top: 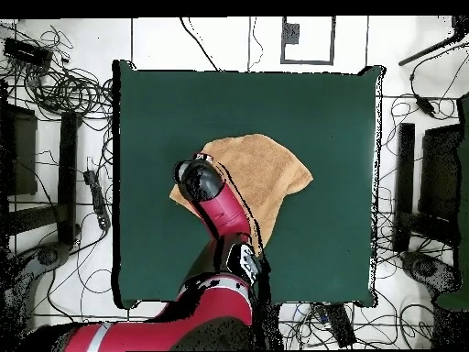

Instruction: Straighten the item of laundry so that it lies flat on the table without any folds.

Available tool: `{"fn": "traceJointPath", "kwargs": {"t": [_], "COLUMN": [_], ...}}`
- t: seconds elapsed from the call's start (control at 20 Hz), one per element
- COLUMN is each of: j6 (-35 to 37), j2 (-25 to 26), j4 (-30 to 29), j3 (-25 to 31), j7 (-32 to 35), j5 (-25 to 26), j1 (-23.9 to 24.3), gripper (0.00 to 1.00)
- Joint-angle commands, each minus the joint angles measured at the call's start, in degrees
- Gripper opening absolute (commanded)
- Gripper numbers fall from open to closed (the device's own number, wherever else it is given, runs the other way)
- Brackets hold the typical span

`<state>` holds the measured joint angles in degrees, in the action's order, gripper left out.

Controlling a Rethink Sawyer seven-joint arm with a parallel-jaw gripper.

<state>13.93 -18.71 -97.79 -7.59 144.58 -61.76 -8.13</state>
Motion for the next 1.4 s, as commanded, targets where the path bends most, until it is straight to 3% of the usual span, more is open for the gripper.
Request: {"fn": "traceJointPath", "kwargs": {"t": [0.05,1.4], "j6": [23.21,21.17], "j2": [12.76,12.81], "j4": [15.96,17.17], "j3": [-24.17,-22.45], "j7": [35.54,36.65], "j5": [9.34,12.39], "j1": [-12.49,-11.69], "gripper": [0.0,0.0]}}
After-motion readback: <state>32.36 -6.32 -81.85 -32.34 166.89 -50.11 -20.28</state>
